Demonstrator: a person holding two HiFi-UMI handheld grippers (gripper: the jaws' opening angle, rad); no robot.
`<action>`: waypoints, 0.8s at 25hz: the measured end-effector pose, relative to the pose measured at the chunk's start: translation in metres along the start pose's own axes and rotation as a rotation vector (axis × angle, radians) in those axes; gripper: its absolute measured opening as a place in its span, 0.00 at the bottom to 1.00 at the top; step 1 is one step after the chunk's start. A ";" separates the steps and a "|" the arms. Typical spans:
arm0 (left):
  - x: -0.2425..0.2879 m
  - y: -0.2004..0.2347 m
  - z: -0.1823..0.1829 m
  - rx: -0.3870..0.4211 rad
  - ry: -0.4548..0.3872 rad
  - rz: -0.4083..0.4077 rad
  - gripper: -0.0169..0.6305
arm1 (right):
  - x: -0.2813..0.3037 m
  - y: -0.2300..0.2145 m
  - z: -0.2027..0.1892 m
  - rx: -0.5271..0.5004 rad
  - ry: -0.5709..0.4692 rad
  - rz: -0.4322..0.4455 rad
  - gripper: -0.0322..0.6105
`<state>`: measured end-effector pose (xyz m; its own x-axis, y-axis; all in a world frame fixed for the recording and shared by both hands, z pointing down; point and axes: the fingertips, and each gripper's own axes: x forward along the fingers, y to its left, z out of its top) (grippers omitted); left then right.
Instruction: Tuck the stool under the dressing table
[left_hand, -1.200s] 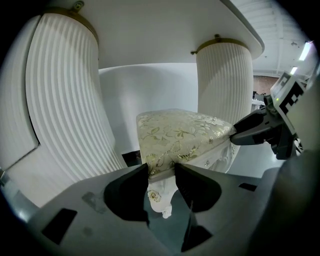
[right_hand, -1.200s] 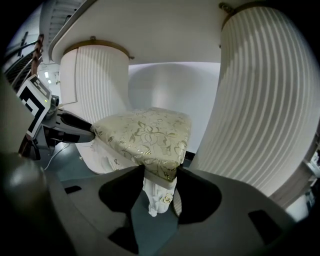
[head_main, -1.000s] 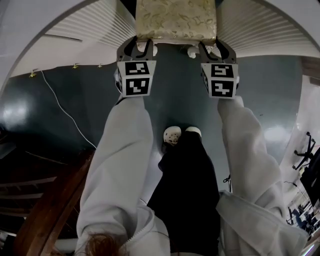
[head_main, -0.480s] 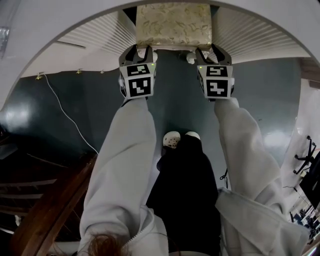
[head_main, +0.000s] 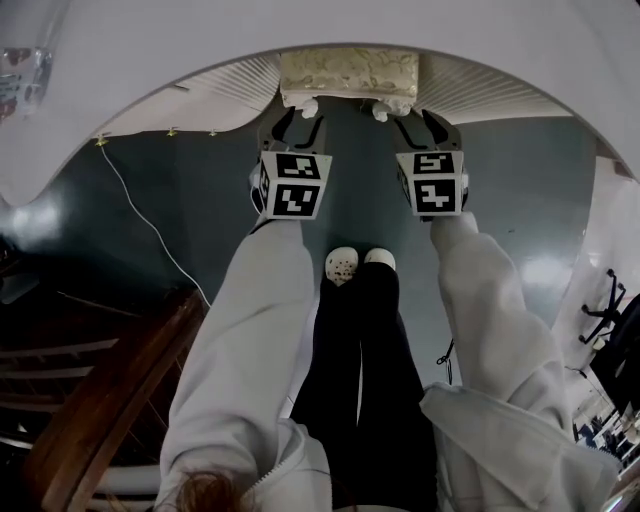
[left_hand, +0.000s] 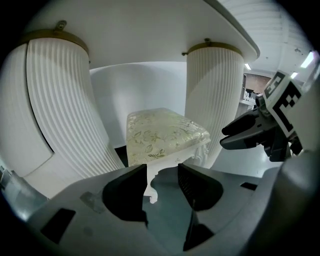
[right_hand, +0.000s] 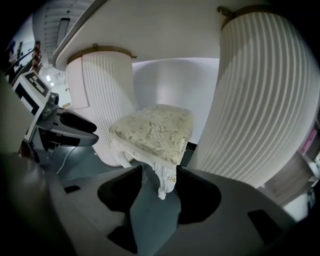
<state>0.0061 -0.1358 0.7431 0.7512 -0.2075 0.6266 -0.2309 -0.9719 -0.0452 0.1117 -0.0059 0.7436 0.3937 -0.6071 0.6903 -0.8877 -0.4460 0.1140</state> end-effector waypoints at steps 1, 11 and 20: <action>-0.005 -0.003 0.001 -0.002 0.004 -0.003 0.32 | -0.005 0.001 0.002 0.022 0.004 0.003 0.45; -0.039 -0.005 0.010 -0.119 0.002 0.051 0.12 | -0.046 0.010 0.008 0.115 0.022 0.018 0.27; -0.065 -0.026 0.019 -0.180 -0.038 0.002 0.07 | -0.083 0.017 0.017 0.145 -0.047 0.058 0.13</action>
<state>-0.0255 -0.0993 0.6889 0.7728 -0.2173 0.5964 -0.3368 -0.9368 0.0951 0.0685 0.0257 0.6757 0.3562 -0.6630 0.6584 -0.8670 -0.4973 -0.0318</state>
